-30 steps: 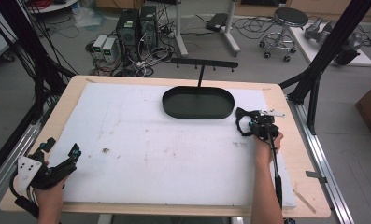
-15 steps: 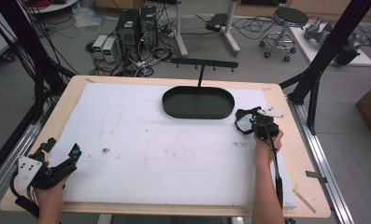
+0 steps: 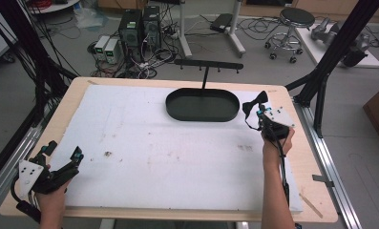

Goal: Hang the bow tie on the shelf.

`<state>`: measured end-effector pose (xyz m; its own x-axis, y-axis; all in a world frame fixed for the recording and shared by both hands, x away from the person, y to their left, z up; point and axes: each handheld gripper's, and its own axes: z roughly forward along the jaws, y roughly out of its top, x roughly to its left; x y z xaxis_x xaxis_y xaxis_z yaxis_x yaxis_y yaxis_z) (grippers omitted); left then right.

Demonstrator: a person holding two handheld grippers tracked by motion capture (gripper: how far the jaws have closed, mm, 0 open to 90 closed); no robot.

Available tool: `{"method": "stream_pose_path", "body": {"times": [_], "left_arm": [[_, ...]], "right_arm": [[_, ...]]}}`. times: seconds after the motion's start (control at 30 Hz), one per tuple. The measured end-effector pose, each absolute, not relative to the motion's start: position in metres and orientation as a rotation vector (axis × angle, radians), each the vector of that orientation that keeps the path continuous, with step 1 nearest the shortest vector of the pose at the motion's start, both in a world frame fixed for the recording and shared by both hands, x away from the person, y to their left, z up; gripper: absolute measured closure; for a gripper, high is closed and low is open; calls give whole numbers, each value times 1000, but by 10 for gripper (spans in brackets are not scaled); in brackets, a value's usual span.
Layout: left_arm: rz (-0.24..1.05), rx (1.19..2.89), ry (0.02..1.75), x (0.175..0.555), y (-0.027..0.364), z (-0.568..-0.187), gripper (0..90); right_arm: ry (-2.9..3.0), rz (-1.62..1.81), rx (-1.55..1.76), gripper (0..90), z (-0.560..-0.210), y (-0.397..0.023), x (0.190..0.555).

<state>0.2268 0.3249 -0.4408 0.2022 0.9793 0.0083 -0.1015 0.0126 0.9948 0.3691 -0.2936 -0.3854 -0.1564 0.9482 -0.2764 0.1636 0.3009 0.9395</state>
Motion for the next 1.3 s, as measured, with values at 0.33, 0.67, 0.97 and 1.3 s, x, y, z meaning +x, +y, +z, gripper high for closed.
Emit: {"method": "stream_pose_path", "body": {"times": [0.33, 0.67, 0.97, 1.3], "left_arm": [[1108, 1223, 983, 227, 324, -441, 186], [1112, 1221, 991, 228, 328, -442, 186], [1112, 1210, 1000, 230, 332, -444, 186], [1119, 1200, 1003, 230, 335, -443, 186]], "right_arm": [[1456, 1144, 887, 883, -341, -271, 362], [1409, 1207, 853, 882, -312, -251, 385], [1383, 1224, 885, 883, -309, -243, 420], [1358, 1252, 941, 884, -327, -238, 452]]}}
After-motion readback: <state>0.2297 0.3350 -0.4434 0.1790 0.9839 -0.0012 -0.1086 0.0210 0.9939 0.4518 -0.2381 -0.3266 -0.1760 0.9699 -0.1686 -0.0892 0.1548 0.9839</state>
